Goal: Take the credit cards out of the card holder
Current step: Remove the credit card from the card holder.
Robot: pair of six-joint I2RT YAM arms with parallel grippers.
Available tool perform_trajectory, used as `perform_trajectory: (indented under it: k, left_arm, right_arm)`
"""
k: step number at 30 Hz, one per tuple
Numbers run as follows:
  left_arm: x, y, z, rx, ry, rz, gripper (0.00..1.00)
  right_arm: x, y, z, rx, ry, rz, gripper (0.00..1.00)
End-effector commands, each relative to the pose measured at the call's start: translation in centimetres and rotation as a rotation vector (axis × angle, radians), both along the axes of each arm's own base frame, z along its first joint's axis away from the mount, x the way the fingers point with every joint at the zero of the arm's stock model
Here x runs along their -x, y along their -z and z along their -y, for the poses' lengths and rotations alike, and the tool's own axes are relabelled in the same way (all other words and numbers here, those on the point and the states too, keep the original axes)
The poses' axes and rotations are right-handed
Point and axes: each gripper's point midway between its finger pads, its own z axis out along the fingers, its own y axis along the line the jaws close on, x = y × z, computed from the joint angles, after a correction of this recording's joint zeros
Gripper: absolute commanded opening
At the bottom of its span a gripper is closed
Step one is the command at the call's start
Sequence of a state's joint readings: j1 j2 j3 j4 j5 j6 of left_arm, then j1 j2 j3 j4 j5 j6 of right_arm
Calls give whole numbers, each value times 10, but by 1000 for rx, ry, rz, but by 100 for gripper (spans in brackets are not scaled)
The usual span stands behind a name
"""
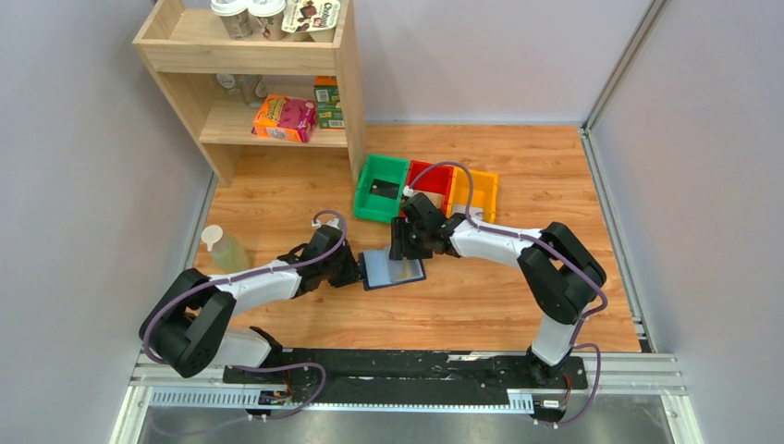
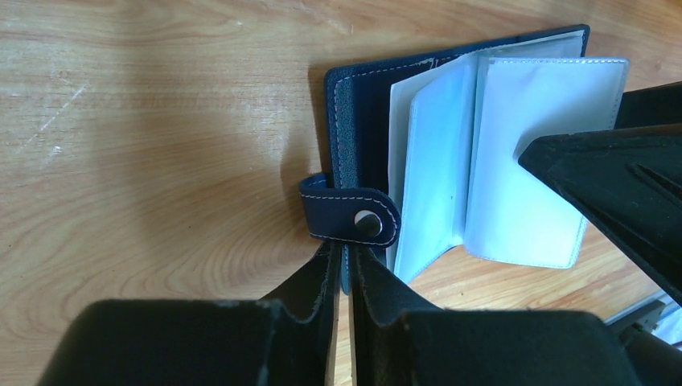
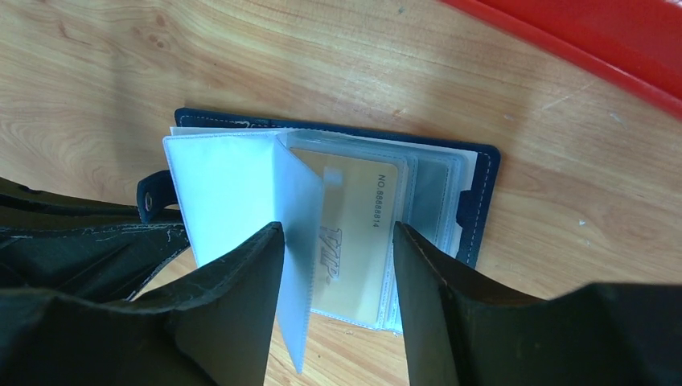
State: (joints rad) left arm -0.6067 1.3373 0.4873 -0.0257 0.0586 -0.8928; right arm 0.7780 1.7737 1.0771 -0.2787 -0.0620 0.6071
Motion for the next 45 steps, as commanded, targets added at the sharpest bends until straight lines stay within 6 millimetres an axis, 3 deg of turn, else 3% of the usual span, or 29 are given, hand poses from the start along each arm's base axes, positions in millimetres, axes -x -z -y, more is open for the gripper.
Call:
perform_trajectory:
  k: [1, 14, 18, 25, 30, 35, 37, 41, 45]
  left_arm:
    - [-1, -4, 8, 31, 11, 0, 13]
    - [2, -3, 7, 38, 11, -8, 13]
    - [1, -9, 6, 44, 3, 12, 13]
    - [2, -21, -2, 29, -11, 48, 16]
    - [4, -33, -12, 6, -25, 76, 20]
    - [0, -65, -11, 31, -17, 145, 29]
    - [-6, -81, -3, 66, -1, 183, 32]
    - [-21, -109, 29, 194, 69, 235, 38]
    - [-32, -104, 46, 221, 88, 204, 39]
  right_arm:
    - [-4, -14, -12, -37, -28, 31, 56]
    - [3, -49, -32, -114, -94, 70, 72]
    - [4, -60, -37, -137, -115, 81, 80]
    - [2, -75, -34, -125, -141, 122, 89]
    - [-4, -82, -22, -105, -129, 161, 89]
    - [-11, -67, -5, -95, -103, 136, 81]
    - [-12, -61, -1, -105, -102, 124, 74]
    - [-13, -47, 5, -119, -97, 100, 40]
    - [-15, -34, 7, -138, -89, 73, 18]
